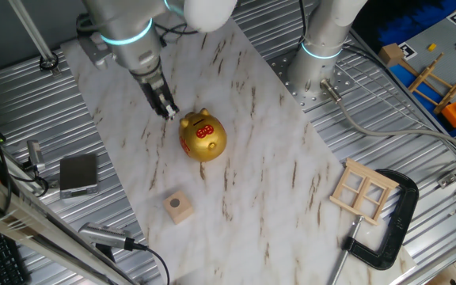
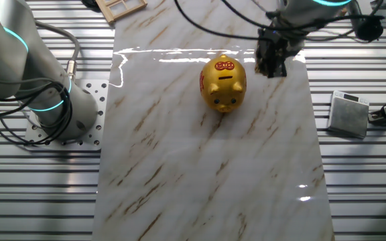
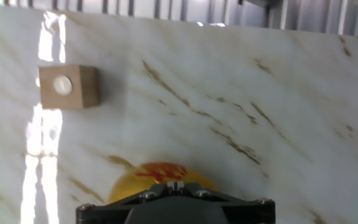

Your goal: Drop coins into a piggy bank

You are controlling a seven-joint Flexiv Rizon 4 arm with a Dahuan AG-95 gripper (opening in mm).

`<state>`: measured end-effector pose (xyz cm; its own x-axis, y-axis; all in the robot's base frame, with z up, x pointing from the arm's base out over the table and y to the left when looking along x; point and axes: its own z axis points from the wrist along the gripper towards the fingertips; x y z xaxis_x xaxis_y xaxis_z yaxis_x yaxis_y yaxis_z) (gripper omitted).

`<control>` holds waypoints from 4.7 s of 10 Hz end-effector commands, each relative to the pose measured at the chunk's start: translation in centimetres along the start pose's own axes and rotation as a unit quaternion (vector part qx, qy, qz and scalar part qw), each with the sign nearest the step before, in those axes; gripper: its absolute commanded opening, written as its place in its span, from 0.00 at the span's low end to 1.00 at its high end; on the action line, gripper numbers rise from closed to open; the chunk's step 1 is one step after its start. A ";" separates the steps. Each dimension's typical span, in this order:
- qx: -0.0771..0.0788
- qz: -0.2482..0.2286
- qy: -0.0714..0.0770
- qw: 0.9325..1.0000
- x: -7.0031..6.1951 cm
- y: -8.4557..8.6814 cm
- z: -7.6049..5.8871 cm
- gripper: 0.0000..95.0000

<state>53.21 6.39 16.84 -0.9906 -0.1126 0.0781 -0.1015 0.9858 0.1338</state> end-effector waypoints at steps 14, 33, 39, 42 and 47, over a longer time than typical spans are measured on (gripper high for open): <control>-0.003 0.042 -0.001 0.999 -4.3 8.9 3.5 0.00; -0.009 0.030 -0.008 0.999 -7.2 11.5 4.2 0.00; -0.008 0.038 -0.015 0.999 -9.5 12.7 6.4 0.00; -0.007 0.039 -0.016 0.999 -9.9 12.8 6.8 0.00; -0.004 0.033 -0.012 0.999 -9.8 12.8 6.9 0.00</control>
<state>60.98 20.81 10.93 -0.9969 -0.0462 0.0644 -0.0372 0.9902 0.1346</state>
